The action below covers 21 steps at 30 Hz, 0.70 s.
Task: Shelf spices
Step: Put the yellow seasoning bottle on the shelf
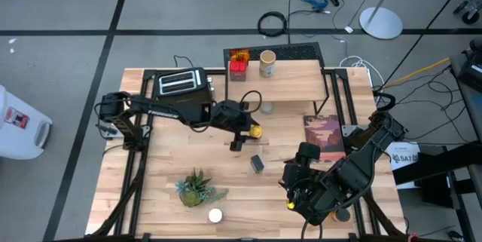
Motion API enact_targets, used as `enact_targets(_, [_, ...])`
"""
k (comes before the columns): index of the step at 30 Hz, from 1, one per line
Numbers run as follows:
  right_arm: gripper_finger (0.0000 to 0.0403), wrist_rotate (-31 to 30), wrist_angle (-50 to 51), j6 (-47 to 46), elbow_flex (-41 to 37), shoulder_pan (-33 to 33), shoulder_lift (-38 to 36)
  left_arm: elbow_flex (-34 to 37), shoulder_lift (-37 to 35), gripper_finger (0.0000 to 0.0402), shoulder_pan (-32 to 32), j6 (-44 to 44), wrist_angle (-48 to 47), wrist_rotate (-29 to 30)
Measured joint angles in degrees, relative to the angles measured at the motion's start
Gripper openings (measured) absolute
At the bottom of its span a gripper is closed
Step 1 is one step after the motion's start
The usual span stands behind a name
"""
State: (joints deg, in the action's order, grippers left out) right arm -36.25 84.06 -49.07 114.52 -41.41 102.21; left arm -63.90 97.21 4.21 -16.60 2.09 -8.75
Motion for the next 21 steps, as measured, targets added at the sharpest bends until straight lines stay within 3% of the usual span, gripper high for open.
enact_targets(9, [0.0279,-0.09,0.6,-1.79,0.0,-0.97,0.0,-8.3,0.0,0.0228,0.73,-3.69,-9.0,2.38])
enact_targets(21, [0.0279,-4.95,5.38,-10.43,0.0,-5.52,0.0,-21.32,-0.55,0.0228,3.93,-6.77,-20.38,3.15])
